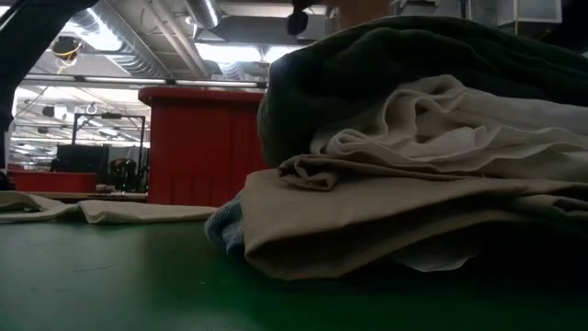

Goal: Fold Laundry from Bin
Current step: Remove the white underwear from the red bin

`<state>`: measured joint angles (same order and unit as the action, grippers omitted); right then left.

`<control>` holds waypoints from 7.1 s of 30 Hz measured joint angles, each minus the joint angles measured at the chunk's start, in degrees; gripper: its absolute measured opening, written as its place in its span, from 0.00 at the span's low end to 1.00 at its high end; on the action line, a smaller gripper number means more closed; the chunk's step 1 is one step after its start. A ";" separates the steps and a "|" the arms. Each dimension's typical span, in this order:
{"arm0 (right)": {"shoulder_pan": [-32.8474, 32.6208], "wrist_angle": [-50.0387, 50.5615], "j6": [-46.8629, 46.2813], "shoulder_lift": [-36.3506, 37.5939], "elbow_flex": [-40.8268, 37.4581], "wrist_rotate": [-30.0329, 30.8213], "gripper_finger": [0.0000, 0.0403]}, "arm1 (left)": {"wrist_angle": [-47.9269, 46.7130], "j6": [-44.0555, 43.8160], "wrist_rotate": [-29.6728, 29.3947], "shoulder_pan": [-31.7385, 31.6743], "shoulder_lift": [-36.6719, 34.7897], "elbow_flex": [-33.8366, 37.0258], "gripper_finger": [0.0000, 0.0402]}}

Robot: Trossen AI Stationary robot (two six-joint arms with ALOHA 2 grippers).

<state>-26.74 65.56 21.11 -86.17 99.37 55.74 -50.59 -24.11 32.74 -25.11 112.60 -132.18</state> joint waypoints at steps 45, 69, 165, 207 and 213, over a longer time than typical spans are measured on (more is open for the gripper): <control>3.91 -19.28 10.63 9.05 -0.02 19.47 0.02 | -2.92 22.36 -6.99 2.21 -1.04 0.04 0.41; 3.91 -19.26 10.74 10.80 0.00 20.20 0.02 | -11.10 16.73 -46.33 25.20 -1.16 6.30 0.42; 3.91 -35.52 10.68 10.56 0.00 24.26 0.03 | 40.79 17.23 -88.65 32.35 -1.05 35.50 0.42; -13.19 -35.30 6.07 10.58 -0.02 32.14 0.03 | 22.57 20.19 -67.78 34.47 -12.71 35.47 0.01; -23.27 -35.47 -2.67 10.56 -0.02 32.05 0.03 | 20.51 19.67 -57.64 37.86 -18.51 35.47 0.00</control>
<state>-50.00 30.09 18.44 -75.61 99.35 87.78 -30.09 -4.44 -24.90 12.75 94.09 -96.71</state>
